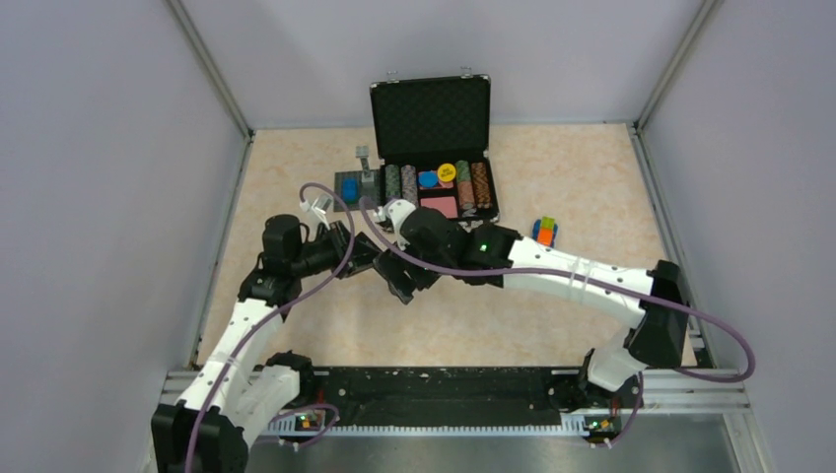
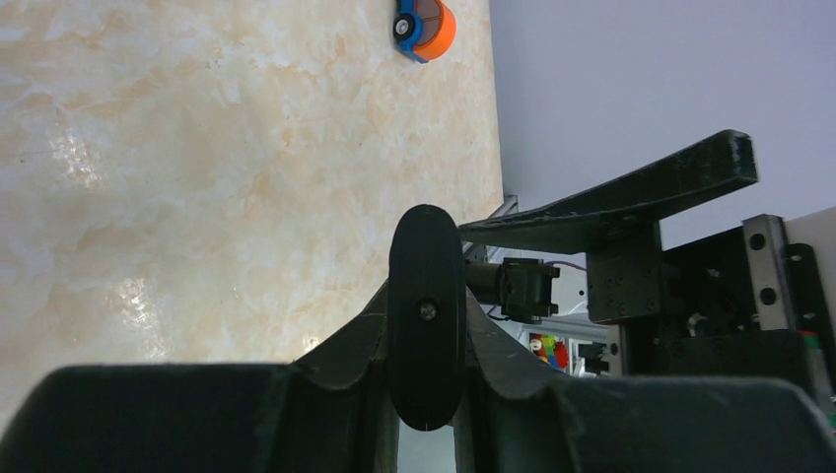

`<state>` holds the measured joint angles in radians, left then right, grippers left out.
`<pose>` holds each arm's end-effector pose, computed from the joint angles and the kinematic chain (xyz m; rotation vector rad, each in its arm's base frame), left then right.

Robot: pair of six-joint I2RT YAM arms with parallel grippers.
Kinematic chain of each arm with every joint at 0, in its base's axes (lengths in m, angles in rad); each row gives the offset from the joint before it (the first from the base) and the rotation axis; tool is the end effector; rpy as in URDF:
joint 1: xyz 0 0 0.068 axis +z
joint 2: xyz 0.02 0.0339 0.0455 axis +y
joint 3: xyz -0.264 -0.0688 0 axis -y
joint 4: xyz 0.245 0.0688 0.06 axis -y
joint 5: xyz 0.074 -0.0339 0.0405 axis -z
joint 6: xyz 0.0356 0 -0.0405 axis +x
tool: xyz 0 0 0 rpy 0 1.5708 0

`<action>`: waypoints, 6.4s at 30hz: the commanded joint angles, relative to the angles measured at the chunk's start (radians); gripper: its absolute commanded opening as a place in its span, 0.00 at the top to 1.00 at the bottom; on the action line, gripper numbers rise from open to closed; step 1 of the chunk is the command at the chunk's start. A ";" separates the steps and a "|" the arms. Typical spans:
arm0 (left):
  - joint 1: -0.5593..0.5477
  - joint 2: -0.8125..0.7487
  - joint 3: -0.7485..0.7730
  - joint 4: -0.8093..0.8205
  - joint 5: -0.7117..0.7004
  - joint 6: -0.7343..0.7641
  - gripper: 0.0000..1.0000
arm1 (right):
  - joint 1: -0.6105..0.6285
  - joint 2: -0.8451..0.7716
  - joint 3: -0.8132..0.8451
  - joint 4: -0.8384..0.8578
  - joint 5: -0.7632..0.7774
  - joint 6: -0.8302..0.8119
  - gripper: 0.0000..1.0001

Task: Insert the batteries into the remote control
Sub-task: Load the battery cover into the remote control.

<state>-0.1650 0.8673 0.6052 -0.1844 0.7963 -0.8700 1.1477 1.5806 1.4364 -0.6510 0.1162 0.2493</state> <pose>0.1838 -0.0564 0.2666 -0.2035 2.1707 -1.4272 0.1476 0.3177 0.3236 -1.0010 2.2092 0.5289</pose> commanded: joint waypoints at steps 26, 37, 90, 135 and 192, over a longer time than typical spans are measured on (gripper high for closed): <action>0.159 0.051 0.244 0.275 0.166 -0.450 1.00 | -0.207 -0.383 -0.318 0.703 -0.110 0.542 0.14; 0.192 0.031 0.249 0.378 0.153 -0.584 1.00 | -0.209 -0.312 -0.316 0.810 -0.188 0.585 0.16; 0.193 -0.038 0.205 0.423 0.119 -0.690 1.00 | -0.258 -0.090 -0.280 1.087 -0.426 0.854 0.65; 0.193 -0.095 0.168 0.355 0.101 -0.803 1.00 | -0.263 0.031 -0.181 1.138 -0.367 0.896 0.73; 0.193 -0.070 0.332 0.019 0.035 -0.189 1.00 | -0.329 -0.239 -0.271 0.885 -0.453 0.642 0.21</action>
<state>0.0296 0.7872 0.8516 -0.1329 0.7979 -1.2991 0.8658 1.4544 1.1908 0.2710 -0.2153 1.0283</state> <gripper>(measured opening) 0.243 0.784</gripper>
